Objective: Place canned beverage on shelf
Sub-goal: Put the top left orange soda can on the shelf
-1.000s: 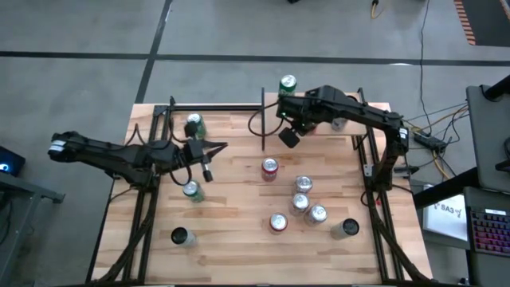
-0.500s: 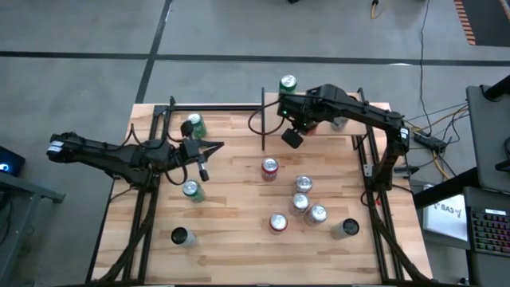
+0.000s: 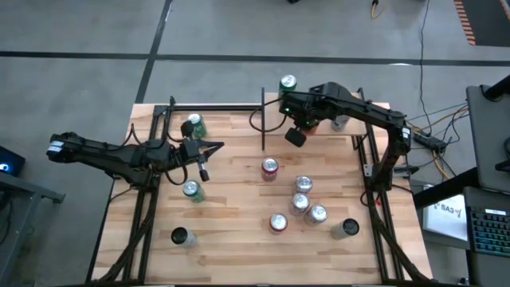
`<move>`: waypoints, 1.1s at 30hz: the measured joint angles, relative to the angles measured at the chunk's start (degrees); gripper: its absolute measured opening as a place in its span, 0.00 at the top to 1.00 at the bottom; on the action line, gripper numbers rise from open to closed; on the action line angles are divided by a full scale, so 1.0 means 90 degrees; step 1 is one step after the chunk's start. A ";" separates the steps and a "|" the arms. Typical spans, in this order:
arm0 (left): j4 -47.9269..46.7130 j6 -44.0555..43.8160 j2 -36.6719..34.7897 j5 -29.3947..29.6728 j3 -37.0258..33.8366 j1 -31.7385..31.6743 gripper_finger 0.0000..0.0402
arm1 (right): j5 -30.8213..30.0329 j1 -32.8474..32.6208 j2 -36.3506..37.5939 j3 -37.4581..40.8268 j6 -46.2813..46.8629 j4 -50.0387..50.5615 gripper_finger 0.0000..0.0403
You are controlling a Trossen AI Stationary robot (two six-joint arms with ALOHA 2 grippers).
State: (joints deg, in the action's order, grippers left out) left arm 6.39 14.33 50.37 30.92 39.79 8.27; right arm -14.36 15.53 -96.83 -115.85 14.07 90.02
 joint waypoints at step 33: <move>0.0000 -0.0051 0.0000 0.0000 0.0002 0.0000 1.00 | -0.0745 0.0005 0.0670 0.1083 -0.1397 -0.0007 0.98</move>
State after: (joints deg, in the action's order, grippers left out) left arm 6.39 13.87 50.37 30.92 39.81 8.27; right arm -21.06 15.58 -90.80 -106.10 1.50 89.95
